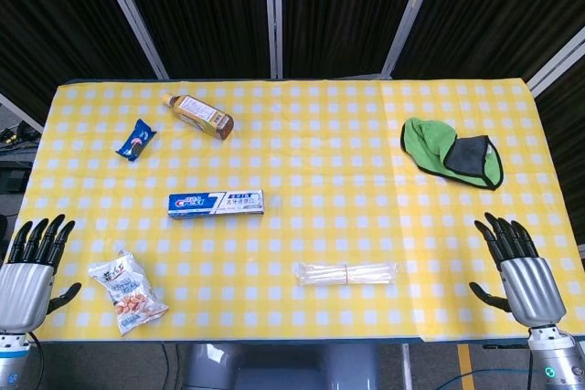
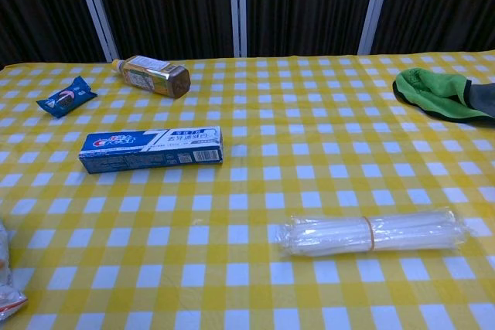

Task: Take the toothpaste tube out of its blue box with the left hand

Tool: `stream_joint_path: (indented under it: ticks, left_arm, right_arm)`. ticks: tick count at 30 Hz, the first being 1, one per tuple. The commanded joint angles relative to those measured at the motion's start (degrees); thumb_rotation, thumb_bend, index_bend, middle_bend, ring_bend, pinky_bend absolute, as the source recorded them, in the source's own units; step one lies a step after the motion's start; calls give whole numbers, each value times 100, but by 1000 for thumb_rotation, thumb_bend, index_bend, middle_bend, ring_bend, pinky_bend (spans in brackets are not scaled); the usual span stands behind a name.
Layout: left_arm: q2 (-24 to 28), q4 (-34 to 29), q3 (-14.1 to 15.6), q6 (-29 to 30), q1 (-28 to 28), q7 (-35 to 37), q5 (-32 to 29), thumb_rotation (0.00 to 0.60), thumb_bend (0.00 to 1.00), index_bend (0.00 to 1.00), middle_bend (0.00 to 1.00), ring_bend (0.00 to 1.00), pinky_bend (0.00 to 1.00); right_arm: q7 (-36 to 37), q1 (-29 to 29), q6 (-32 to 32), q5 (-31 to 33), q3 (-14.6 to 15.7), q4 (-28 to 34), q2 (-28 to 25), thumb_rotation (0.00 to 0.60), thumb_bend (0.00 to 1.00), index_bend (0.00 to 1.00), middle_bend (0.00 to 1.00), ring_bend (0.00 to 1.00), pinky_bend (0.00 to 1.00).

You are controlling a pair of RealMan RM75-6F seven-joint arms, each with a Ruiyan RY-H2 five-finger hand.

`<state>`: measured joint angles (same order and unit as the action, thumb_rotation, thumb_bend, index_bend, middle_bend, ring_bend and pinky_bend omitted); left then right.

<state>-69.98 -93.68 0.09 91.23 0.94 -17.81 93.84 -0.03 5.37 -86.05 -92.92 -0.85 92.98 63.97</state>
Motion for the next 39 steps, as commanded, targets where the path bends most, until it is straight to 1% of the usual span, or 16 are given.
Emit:
stream_joint_path:
  ticks: [1,20,24,28,30,33,35,39]
  left_arm:
    - [-4,1,6,-21,6,-3,-6,600,0,0,0,0,0]
    - [-20,22,8,-134,70,81,-28,600,0,0,0,0,0]
    - [-14,-32,-37,-150,90,124,-92,600,0,0,0,0,0]
    - [19,-151,-190,-298,230,80,-224,600,0,0,0,0,1]
    - [36,-218,-307,-441,383,9,-259,600,0,0,0,0,21]
    - [58,-346,-520,-831,707,-54,-404,600,0,0,0,4,86]
    - [60,-401,-648,-1123,928,-203,-532,600,0,14,0,31,135]
    - [-29,-429,-872,-1661,1344,-566,-802,600,0,57,0,70,163]
  right_arm:
    - [13,-1,-2,5,-3,-3,-3,600,79,0,0,0,0]
    - [10,-30,-41,7,-3,25,-28,600,80,0,0,0,0]
    - [26,-27,-19,-7,15,29,-28,600,80,0,0,0,0]
    - [75,-1,80,48,23,3,-24,600,80,0,0,0,0]
    - [111,9,92,46,21,4,-27,600,80,0,0,0,0]
    - [180,13,72,29,14,12,-45,600,80,0,0,0,0]
    - [235,15,82,48,9,11,-62,600,80,0,0,0,0]
    - [341,22,104,93,-6,10,-101,600,79,0,0,0,0]
